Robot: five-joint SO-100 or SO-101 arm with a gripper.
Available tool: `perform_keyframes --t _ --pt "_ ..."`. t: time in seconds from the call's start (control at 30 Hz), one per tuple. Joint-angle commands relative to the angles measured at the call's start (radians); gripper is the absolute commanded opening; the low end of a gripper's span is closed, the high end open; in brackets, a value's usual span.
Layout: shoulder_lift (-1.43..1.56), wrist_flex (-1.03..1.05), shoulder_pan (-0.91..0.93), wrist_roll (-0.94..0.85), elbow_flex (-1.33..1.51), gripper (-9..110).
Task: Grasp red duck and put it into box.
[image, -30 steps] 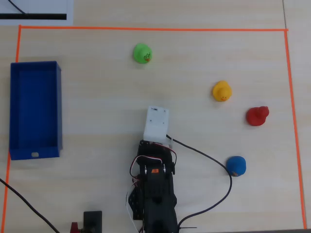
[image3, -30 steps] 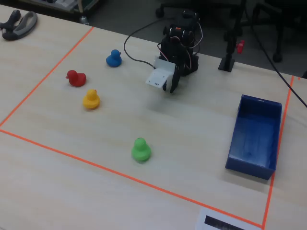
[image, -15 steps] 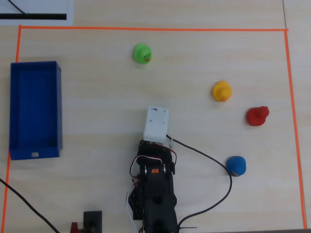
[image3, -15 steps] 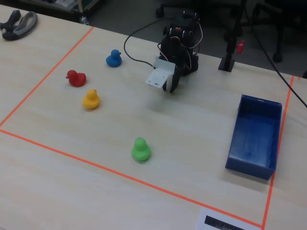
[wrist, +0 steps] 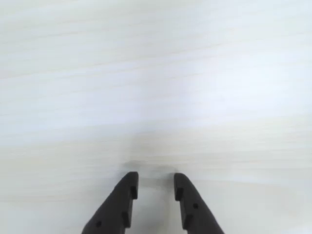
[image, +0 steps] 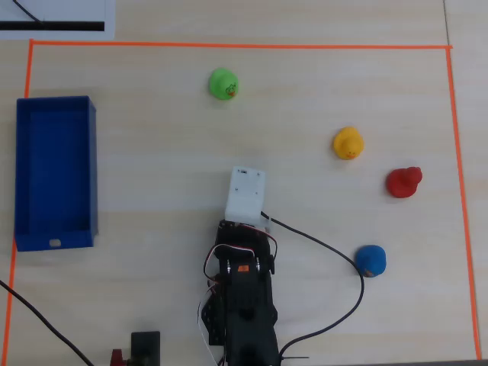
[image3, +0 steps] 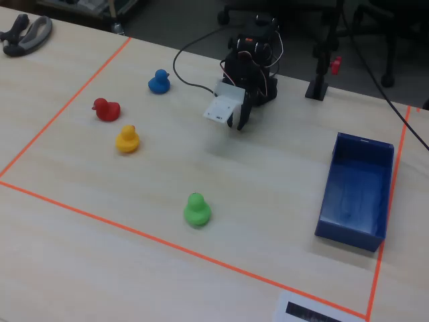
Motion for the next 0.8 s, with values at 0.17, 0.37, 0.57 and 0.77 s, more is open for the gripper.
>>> perform_keyframes --t 0.17,0.37,0.57,0.77 --pt "-0.044 -0.091 0.080 0.009 -0.038 0" --pt "-0.247 -0.275 0.322 -0.046 -0.302 3" --pt "-0.502 -0.497 0.650 -0.086 -0.621 18" --pt "-0.716 -0.888 0.942 -0.057 -0.749 27"
